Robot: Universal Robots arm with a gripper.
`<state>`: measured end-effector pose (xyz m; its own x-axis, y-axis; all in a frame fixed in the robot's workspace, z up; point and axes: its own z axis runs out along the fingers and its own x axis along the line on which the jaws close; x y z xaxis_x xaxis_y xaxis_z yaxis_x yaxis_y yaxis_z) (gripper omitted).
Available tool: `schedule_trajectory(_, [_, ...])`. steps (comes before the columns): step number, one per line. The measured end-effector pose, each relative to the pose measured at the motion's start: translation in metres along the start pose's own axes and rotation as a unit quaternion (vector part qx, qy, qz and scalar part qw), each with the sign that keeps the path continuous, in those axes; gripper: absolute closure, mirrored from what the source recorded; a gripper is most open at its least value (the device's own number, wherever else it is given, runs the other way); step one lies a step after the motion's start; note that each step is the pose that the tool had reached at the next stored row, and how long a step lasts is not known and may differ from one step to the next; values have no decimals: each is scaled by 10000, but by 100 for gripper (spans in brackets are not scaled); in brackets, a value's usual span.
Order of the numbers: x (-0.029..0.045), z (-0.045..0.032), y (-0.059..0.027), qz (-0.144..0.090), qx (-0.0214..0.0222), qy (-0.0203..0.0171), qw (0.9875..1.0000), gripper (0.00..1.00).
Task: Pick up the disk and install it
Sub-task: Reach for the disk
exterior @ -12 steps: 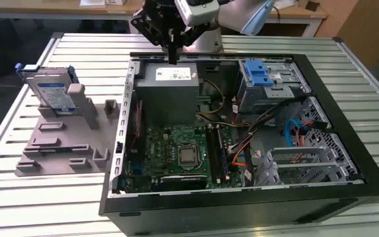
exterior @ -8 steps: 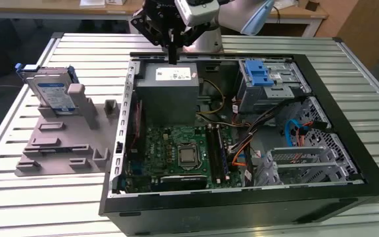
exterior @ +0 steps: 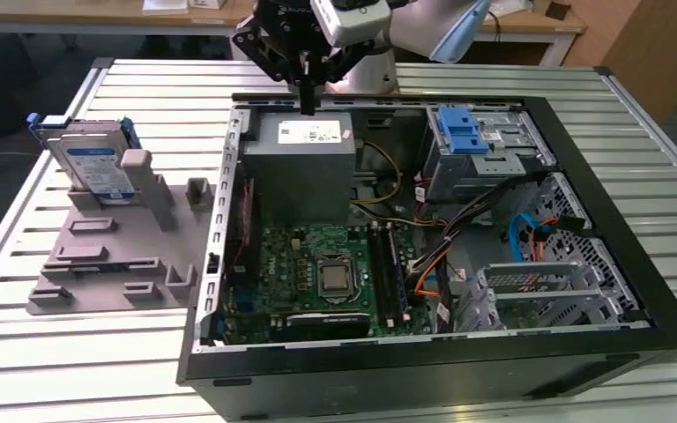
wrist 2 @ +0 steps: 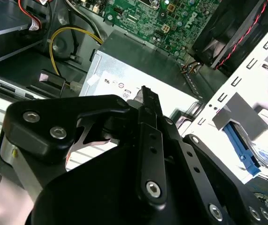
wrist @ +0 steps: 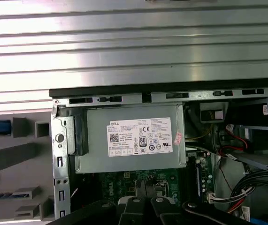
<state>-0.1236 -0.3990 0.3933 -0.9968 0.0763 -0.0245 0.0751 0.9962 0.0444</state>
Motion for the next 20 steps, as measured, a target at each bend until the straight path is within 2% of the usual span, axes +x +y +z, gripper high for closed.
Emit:
schedule_trajectory(11, [122,-3,-8,0,0,0,10000,89])
schedule_trajectory(20, [180,-3,-12,0,1,0,10000,89])
